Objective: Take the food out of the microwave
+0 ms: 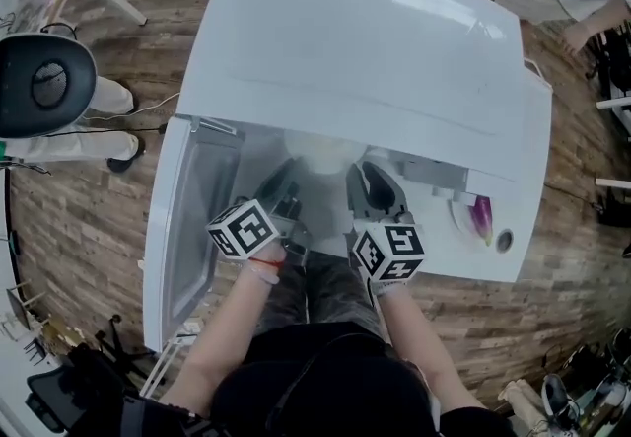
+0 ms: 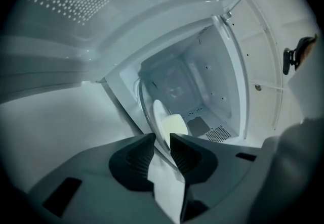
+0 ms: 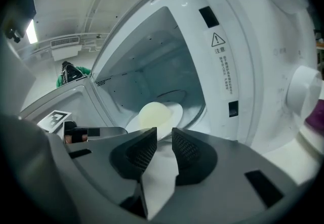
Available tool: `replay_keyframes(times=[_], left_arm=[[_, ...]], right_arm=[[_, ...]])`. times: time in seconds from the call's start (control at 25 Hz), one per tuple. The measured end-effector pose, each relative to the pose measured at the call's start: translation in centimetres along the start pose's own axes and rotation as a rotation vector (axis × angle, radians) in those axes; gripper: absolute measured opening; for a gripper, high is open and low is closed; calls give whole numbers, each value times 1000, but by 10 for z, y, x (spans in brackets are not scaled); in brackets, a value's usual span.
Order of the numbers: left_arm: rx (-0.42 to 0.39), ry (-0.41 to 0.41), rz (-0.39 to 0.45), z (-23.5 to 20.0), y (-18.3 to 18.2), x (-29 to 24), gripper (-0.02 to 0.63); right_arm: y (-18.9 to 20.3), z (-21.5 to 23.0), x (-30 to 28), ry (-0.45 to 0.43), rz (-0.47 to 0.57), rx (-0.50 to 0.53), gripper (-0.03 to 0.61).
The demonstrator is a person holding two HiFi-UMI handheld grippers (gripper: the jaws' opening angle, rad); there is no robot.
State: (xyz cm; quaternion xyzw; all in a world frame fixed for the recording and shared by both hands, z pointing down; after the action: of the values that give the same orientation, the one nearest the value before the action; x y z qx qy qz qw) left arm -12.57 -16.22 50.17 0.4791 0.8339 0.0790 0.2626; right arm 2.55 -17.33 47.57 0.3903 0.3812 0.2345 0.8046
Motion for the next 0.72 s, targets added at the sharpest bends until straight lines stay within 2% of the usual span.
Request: replay_keyframes(times=[0.32, 0.44, 0.72], left_arm=[[114, 18, -21, -3, 5, -1, 80], [124, 29, -17, -1, 6, 1, 46], [188, 64, -1, 3, 11, 8, 32]], right_arm=[[2, 3, -7, 43, -13, -43, 91], [3, 2, -5, 47, -13, -68, 91], [6, 2, -1, 36, -11, -142, 91]])
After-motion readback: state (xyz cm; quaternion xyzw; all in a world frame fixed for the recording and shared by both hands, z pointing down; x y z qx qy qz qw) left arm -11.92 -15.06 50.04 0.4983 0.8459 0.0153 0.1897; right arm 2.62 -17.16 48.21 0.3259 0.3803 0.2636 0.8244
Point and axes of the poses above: the fingertips, and each gripper's own axes: x backward along the fingers, z to its right, y out of its underside, the point moved 4 cm from there along x, backward along the fingers, and after that the axes turned 5 degrees about -y, right-handed, at the moved point
